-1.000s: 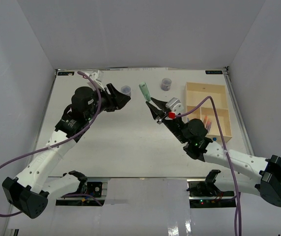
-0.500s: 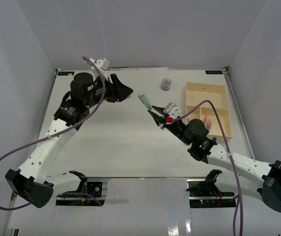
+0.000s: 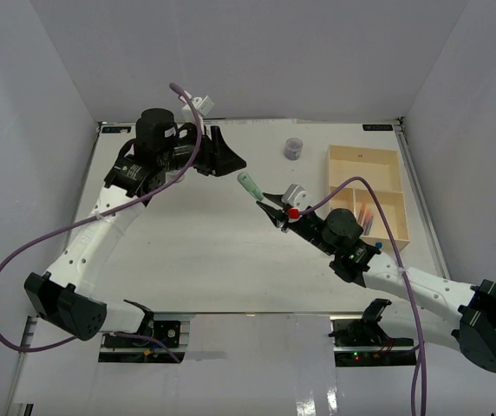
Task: Sort the stationery into containers
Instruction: Close the pen cap on the pen.
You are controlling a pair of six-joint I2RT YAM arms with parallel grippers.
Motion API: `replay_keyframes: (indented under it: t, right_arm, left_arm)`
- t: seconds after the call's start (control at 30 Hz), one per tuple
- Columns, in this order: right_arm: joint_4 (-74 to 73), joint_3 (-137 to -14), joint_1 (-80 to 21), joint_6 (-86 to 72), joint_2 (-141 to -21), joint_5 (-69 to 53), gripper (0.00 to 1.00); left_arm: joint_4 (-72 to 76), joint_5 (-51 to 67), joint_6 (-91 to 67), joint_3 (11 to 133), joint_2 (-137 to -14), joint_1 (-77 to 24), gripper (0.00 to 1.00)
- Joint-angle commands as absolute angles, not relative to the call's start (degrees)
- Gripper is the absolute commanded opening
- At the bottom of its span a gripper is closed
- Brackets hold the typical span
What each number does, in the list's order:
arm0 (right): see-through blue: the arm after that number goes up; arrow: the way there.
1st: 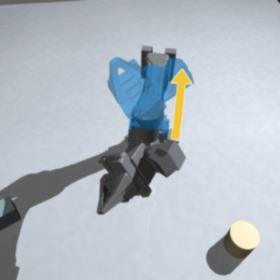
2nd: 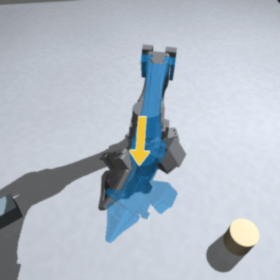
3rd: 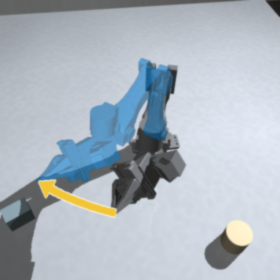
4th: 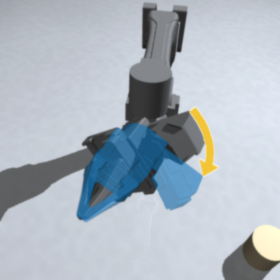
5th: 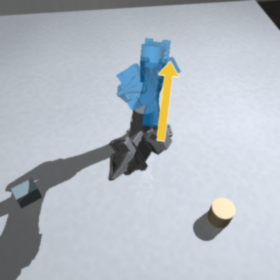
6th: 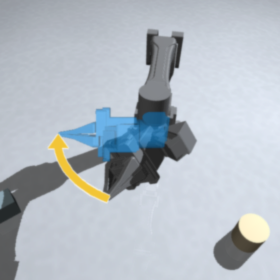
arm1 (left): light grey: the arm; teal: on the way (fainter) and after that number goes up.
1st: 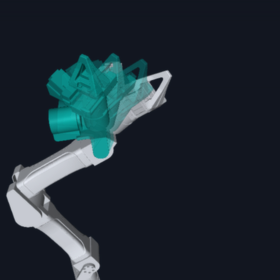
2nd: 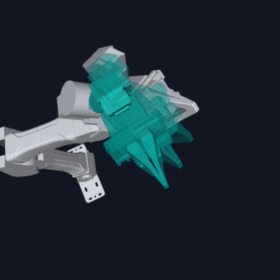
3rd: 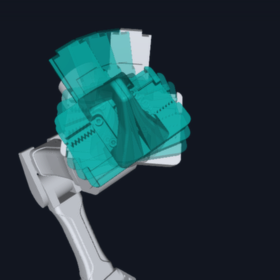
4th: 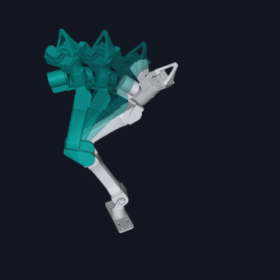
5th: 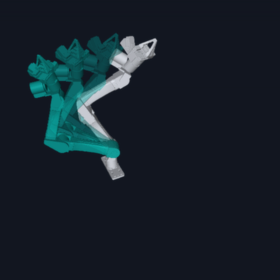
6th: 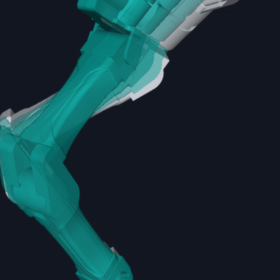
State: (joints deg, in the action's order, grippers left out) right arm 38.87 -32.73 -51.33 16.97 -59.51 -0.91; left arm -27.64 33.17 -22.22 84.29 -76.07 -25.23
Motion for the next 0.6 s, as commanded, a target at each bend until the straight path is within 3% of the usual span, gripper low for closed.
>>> replay_keyframes:
  t: [0.0,0.57]
  right_arm:
    - [40.4,-34.1,-51.0,17.4,-59.6,-1.9,0.08]
    - [40.5,-35.9,-51.0,17.8,-61.8,-1.9,0.08]
  left_arm:
    - [-30.1,38.7,-20.5,87.0,-76.6,-25.1,0.58]
    - [-32.3,39.4,-18.4,85.4,-76.8,-25.1,0.44]
